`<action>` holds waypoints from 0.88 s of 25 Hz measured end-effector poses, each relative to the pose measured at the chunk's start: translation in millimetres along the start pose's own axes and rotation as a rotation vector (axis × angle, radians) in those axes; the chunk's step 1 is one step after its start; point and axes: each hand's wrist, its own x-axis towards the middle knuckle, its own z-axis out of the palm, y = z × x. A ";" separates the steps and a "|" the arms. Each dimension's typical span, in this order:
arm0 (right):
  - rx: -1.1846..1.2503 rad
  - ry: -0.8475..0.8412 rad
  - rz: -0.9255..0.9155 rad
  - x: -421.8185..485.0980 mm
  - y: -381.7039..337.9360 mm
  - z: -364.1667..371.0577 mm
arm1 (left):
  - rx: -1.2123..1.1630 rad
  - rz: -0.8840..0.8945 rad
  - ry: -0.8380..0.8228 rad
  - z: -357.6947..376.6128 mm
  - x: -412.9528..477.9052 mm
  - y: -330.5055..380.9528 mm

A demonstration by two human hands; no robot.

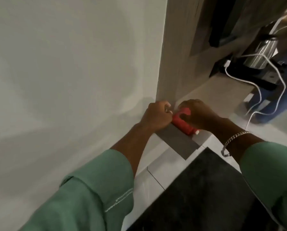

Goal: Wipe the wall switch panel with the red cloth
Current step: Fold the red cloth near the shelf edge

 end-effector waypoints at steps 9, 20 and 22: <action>0.202 -0.074 0.256 40.7 59.3 59.8 | -0.581 -0.541 -0.169 105.9 35.0 -36.8; 0.272 0.152 0.002 -26.8 -21.7 74.7 | -0.769 -0.547 0.107 41.0 -27.2 -43.0; 0.261 0.232 -0.165 -39.9 -68.3 60.2 | -0.800 -0.482 0.137 -6.9 -50.4 -32.6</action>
